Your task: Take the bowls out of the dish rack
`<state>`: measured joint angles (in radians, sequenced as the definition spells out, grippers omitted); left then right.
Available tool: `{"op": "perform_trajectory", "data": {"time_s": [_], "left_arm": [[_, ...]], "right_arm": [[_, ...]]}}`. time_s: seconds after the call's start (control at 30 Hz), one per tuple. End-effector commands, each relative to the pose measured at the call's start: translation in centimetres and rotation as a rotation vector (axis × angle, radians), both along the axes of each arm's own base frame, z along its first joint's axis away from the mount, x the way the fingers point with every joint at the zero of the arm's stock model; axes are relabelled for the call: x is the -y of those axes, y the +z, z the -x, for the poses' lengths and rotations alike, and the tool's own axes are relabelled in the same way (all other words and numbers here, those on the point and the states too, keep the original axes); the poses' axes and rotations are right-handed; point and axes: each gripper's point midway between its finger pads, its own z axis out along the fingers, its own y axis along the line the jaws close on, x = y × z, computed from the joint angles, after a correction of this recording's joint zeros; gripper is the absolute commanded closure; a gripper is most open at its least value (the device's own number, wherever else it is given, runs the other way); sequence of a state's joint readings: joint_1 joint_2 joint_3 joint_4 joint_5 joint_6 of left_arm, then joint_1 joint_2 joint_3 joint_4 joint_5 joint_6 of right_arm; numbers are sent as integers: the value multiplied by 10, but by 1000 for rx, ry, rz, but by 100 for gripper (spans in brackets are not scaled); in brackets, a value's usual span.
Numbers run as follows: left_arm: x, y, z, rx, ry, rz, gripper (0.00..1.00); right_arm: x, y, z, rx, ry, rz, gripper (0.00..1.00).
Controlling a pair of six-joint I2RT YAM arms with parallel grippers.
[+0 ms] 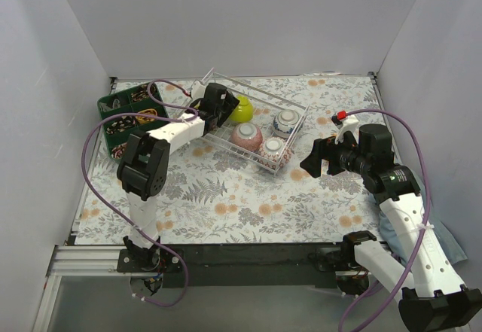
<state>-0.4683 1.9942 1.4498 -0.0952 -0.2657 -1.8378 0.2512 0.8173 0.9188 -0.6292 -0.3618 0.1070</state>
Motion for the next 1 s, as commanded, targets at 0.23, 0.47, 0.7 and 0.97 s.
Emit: {"op": "perform_trajectory", "data": {"time_s": [0.23, 0.47, 0.7, 0.97], "left_arm": [[-16, 55, -6, 163, -61, -150, 71], [-10, 84, -6, 258, -172, -241, 73], [-2, 119, 3, 393, -299, -379, 73], [16, 157, 28, 565, -513, -601, 71]], "right_arm": [[-6, 5, 1, 12, 18, -33, 4], [-5, 6, 0, 14, 13, -30, 5], [-7, 10, -3, 20, 20, -33, 5], [-11, 14, -6, 20, 28, -48, 5]]}}
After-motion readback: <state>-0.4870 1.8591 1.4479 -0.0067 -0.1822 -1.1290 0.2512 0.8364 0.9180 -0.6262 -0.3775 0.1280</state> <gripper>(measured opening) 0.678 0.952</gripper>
